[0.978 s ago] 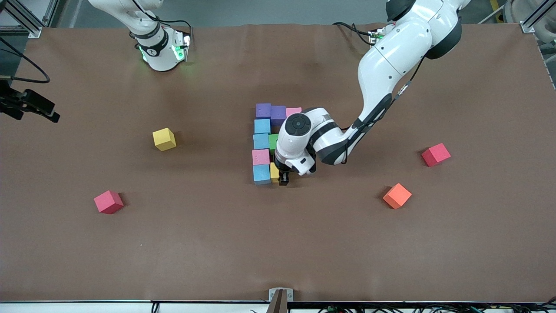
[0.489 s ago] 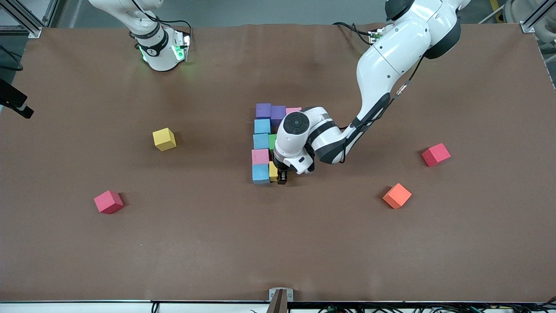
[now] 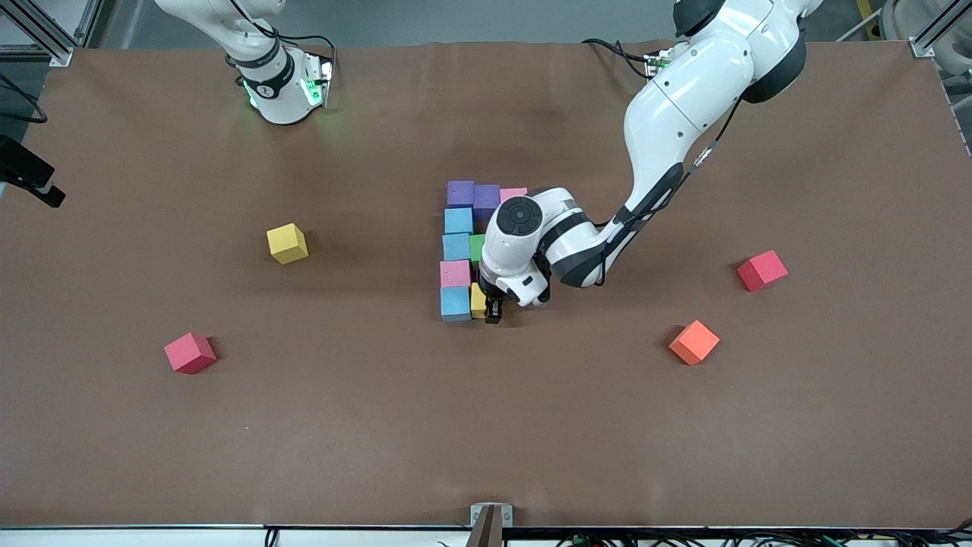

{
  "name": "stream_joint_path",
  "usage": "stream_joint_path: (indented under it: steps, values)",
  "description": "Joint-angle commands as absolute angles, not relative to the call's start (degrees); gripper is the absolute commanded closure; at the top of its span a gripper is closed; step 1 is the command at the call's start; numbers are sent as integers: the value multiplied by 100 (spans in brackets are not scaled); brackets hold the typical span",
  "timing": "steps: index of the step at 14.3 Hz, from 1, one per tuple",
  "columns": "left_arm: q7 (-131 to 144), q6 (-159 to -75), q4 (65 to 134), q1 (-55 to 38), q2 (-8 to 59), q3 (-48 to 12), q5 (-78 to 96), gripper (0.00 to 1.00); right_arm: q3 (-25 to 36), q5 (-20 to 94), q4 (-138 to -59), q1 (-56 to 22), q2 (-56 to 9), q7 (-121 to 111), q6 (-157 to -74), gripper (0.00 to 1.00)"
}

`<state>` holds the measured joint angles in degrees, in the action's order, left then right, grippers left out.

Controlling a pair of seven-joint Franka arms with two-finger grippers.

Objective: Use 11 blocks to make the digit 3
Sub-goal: 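Lower the yellow block beside the last blue block with the left gripper, release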

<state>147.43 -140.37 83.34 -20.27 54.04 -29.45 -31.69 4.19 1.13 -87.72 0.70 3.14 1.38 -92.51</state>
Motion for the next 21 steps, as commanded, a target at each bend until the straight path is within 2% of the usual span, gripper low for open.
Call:
stream_joint_path:
  steps: [1, 7, 8, 9, 10, 11, 12, 13, 14, 21]
  values:
    - [14695, -14106, 8332, -2030, 5493, -2777, -3252, 90, 396, 53, -8692, 70, 299, 88, -9176, 0]
    - [14809, -14115, 8253, -2066, 5563, -2777, -3208, 90, 396, 70, -8499, 70, 158, 88, -9027, 0]
    - [14870, -14115, 8253, -2083, 5563, -2777, -3217, 89, 396, 70, -8499, 70, 158, 88, -9000, 0]
    - [14862, -14115, 8253, -2100, 5563, -2777, -3217, 83, 396, 70, -8499, 62, 158, 88, -9000, 0]
    - [14862, -14115, 8253, -2101, 5572, -2777, -3217, 73, 396, 79, -8499, 70, 158, 88, -8965, 0]
    - [14862, -14115, 8253, -2101, 5572, -2777, -3217, 57, 396, 79, -8499, 79, 158, 88, -8913, 0]
    - [14862, -14115, 8253, -2101, 5572, -2777, -3217, 40, 396, 88, -8508, 97, 158, 88, -8903, 0]
    - [14854, -14115, 8253, -2101, 5555, -2777, -3243, 16, 396, 88, -8499, 97, 158, 88, -8903, 0]
    - [14854, -14115, 8253, -2101, 5529, -2777, -3278, 0, 396, 88, -8508, 88, 158, 88, -8903, 0]
    - [14836, -13852, 8262, -2039, 5090, -2978, -3252, 0, 396, 88, -8499, 88, 158, 97, -8903, 0]
